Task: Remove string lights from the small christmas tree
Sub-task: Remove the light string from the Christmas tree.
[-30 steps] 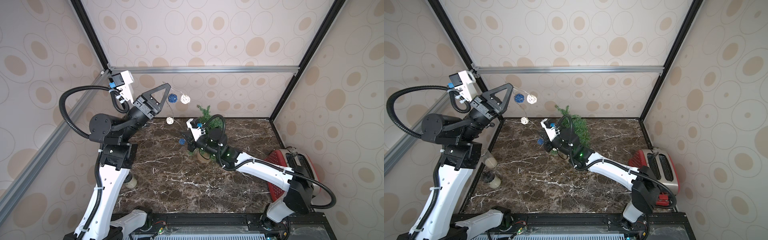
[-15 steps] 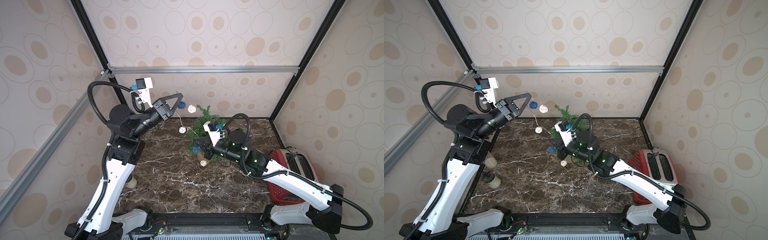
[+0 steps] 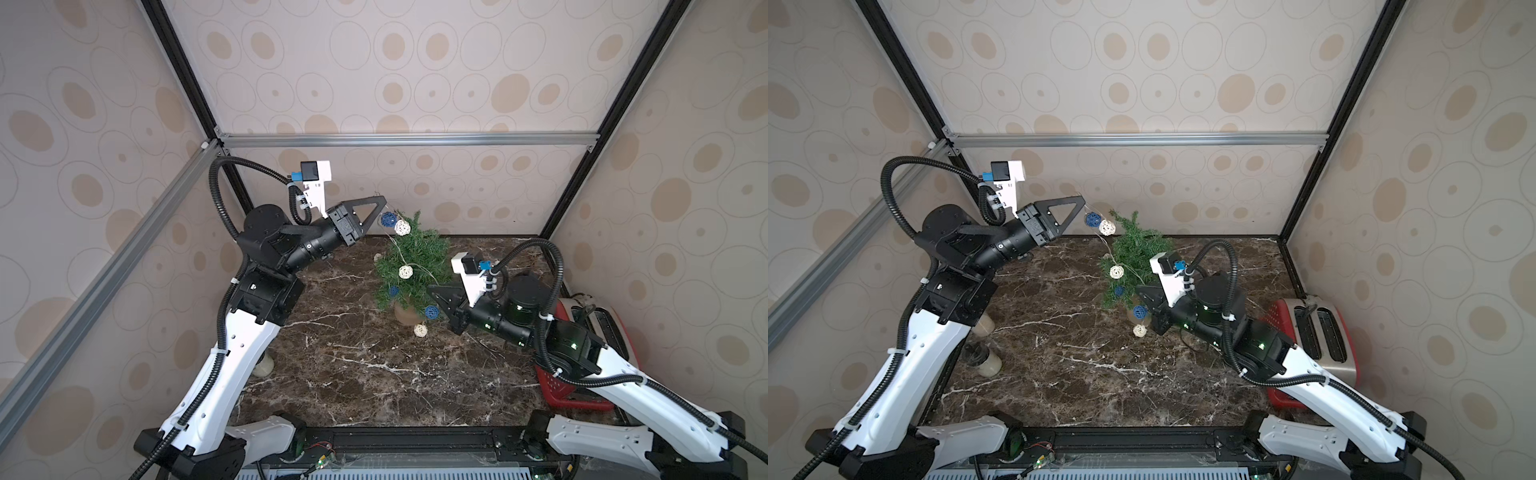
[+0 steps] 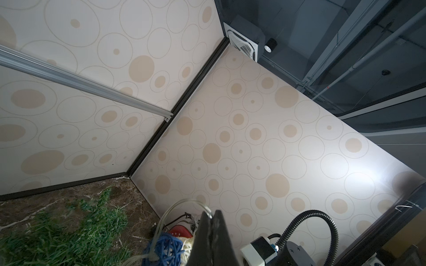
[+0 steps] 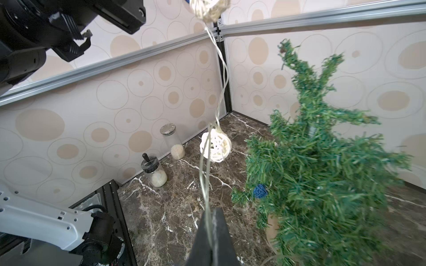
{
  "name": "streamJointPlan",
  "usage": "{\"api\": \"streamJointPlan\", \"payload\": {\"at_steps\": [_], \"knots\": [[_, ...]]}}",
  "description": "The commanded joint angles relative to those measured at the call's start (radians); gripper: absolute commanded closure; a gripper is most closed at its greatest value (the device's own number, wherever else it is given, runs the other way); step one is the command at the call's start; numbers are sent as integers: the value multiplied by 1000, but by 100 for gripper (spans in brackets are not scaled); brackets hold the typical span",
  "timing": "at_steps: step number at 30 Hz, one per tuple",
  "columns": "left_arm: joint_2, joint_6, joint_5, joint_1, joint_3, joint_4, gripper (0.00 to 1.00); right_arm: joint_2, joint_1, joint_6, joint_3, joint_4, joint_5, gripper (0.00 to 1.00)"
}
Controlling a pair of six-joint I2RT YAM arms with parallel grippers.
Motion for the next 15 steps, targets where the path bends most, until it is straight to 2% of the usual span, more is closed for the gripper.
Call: {"api": "streamJointPlan", "payload": {"at_steps": [1,15], "knots": [[8,28,-1,-16,60,6,100,-38,5,-29,15,-82,81,100],[37,53,-19,-47,94,-19,100,-135,5,-52,55,-209,264,100]]}}
